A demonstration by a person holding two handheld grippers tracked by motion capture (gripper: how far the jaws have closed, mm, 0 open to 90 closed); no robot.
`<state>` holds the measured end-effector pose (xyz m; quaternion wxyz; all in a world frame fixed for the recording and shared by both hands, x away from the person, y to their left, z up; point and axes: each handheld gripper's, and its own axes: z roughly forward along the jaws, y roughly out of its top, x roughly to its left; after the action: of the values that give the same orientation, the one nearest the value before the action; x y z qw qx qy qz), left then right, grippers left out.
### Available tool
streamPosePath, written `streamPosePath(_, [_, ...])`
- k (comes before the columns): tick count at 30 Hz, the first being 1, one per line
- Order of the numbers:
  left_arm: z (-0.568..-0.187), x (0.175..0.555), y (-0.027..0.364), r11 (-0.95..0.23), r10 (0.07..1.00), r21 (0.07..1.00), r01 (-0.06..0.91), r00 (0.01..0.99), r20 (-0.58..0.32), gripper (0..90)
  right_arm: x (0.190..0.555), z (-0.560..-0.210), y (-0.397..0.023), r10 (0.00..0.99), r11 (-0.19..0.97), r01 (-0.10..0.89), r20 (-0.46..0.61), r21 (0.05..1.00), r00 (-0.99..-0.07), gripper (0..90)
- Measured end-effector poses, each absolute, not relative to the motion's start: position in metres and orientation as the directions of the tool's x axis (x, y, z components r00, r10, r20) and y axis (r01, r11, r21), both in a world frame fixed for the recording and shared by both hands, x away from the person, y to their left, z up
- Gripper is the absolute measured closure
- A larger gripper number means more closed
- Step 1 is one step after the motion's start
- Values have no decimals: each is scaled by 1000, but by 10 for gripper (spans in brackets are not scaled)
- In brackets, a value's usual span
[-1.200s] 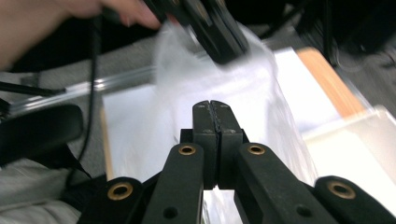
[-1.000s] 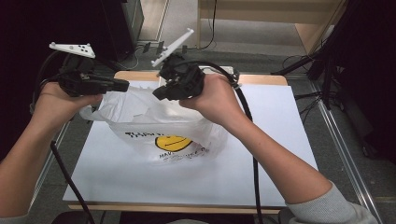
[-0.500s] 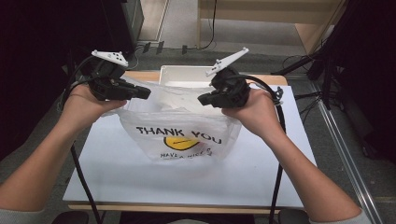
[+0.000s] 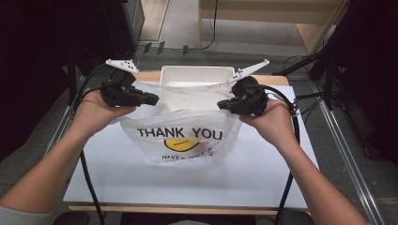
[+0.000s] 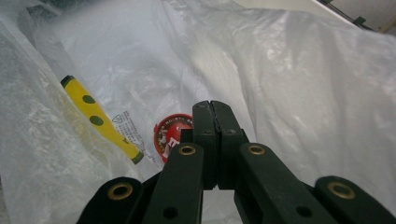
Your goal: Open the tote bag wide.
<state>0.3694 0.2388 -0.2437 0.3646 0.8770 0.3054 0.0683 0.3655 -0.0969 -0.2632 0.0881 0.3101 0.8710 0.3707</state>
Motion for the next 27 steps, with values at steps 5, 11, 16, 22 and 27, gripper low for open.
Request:
streamPosePath(5, [-256, 369, 239, -538, 587, 685, 491, 802, -113, 862, 366, -275, -104, 639, 524, 510, 81, 682, -765, 900])
streamPosePath(11, [-270, 368, 237, -534, 591, 684, 496, 798, -117, 854, 366, -285, -113, 653, 511, 522, 86, 683, -752, 900])
streamPosePath(16, [-283, 367, 234, -533, 591, 686, 495, 798, -117, 849, 363, -296, -122, 652, 499, 510, 84, 701, -754, 900])
streamPosePath(22, [-300, 368, 229, -524, 598, 690, 500, 792, -120, 843, 361, -312, -130, 653, 488, 505, 86, 712, -752, 900])
streamPosePath(27, [-314, 372, 230, -491, 603, 702, 517, 783, -154, 854, 360, -322, -136, 658, 467, 508, 100, 724, -746, 900])
